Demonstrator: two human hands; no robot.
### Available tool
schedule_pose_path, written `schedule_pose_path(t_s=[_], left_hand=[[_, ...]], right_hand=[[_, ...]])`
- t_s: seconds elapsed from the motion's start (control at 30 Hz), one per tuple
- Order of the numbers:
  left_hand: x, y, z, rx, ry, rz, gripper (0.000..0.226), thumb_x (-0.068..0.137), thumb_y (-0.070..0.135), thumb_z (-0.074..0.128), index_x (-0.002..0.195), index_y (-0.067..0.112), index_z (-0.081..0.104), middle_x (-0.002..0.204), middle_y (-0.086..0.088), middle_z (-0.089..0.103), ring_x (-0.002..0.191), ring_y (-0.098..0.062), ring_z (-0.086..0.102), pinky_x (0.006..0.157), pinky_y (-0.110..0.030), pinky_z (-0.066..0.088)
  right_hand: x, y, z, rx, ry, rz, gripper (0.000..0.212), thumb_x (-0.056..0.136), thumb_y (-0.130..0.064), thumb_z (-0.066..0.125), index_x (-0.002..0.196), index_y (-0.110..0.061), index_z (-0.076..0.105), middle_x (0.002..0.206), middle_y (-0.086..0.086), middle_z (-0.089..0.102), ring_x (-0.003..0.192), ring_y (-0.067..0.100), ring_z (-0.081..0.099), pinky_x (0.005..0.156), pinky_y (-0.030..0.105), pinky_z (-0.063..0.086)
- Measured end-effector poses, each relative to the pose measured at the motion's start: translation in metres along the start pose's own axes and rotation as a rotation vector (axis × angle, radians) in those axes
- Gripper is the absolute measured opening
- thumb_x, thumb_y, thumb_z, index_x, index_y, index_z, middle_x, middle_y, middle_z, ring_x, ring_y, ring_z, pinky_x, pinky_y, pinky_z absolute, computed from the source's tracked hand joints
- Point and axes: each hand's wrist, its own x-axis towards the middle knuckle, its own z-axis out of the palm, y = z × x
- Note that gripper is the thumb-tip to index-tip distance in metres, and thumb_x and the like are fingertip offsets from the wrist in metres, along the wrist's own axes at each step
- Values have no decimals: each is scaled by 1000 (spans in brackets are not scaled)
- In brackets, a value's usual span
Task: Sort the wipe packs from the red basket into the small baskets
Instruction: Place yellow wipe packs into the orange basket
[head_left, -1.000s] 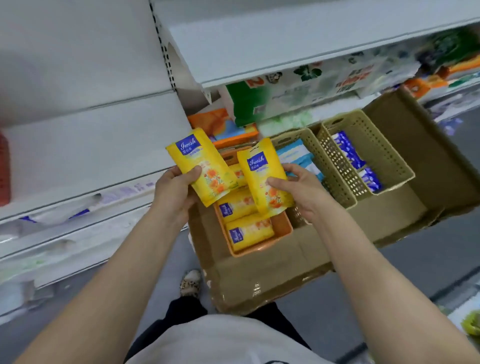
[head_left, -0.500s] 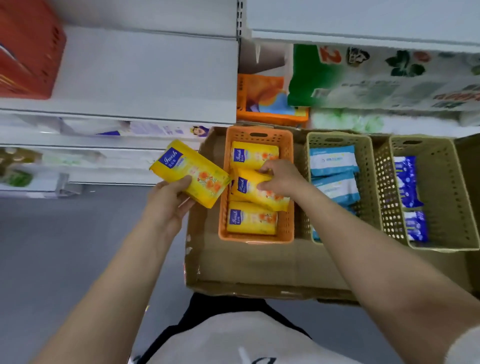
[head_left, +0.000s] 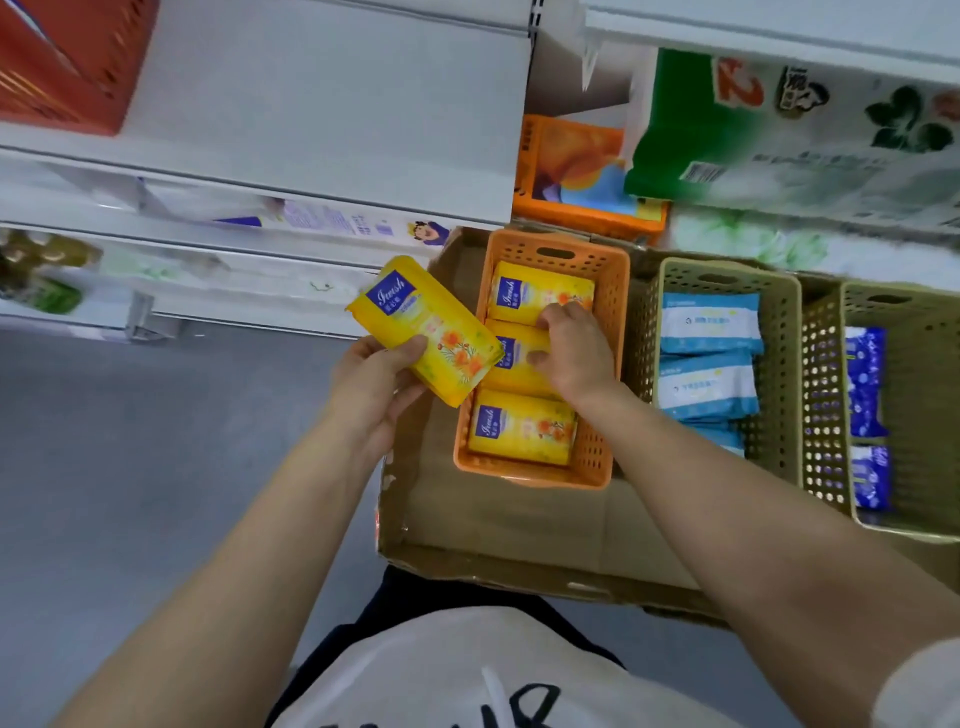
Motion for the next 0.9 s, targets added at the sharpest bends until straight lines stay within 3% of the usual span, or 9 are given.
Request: schedule_pose_path(t_s=[0.17, 0.23, 0.3, 0.43, 0.5, 0.6, 0.67, 0.77, 0.9], left_hand=[[-2, -6, 22, -37, -113, -23, 21, 87, 1, 67, 99, 12, 54, 107, -10, 71, 86, -20, 74, 65, -33, 60], [-3, -10, 32, -26, -183, -49, 27, 85, 2, 69, 106, 9, 55, 109, -12, 71, 91, -24, 73, 68, -35, 61], [-5, -15, 40, -13, -251, -83, 36, 82, 3, 72, 113, 6, 55, 110, -13, 71, 94, -27, 73, 67, -36, 60], [0, -28, 48, 95, -266, -56, 30, 80, 11, 77, 106, 14, 62, 103, -8, 74, 88, -23, 74, 63, -32, 58], [8, -35, 43, 326, -113, 76, 28, 82, 23, 78, 104, 22, 61, 101, 0, 72, 82, -15, 74, 60, -30, 57], [19, -47, 31, 572, -20, 177, 40, 86, 33, 73, 121, 24, 56, 109, 5, 65, 91, -11, 66, 75, -33, 57], [22, -56, 23, 623, -67, 134, 43, 90, 32, 69, 129, 23, 54, 111, 3, 65, 88, -8, 65, 75, -34, 58], [24, -64, 16, 637, -88, 135, 37, 90, 27, 69, 126, 26, 58, 107, 1, 65, 88, -11, 67, 74, -36, 58], [28, -65, 11, 567, -119, 124, 30, 89, 25, 70, 117, 31, 62, 105, -1, 70, 90, -17, 71, 70, -34, 59]], right_hand=[[1, -8, -24, 417, 52, 115, 34, 90, -41, 66, 116, -19, 64, 121, 0, 64, 112, 17, 60, 97, 38, 48], [-1, -15, -47, 821, -135, 178, 40, 87, -55, 63, 112, -25, 68, 111, -8, 72, 102, 11, 67, 89, 36, 53], [-7, -16, -63, 1065, -373, 178, 43, 81, -55, 71, 113, -27, 69, 106, -7, 75, 96, 12, 72, 83, 35, 56], [-18, -1, -75, 980, -292, 110, 33, 78, -24, 83, 106, -31, 67, 96, -1, 73, 86, 15, 73, 70, 28, 58], [-22, 11, -76, 910, -253, 141, 34, 78, -23, 83, 105, -35, 66, 103, 3, 69, 91, 20, 71, 75, 32, 58], [-29, 27, -67, 718, -336, 163, 39, 79, -24, 82, 110, -38, 64, 116, 3, 63, 103, 22, 65, 88, 39, 56], [-33, 28, -54, 565, -399, 135, 44, 78, -27, 82, 117, -37, 65, 124, -1, 62, 113, 18, 61, 93, 37, 53], [-38, 16, -30, 349, -412, 51, 50, 78, -29, 82, 125, -32, 65, 131, -6, 61, 120, 14, 57, 90, 26, 45], [-44, -3, 9, 183, -392, -37, 52, 78, -30, 81, 126, -28, 62, 128, -4, 63, 118, 18, 57, 92, 28, 43]])
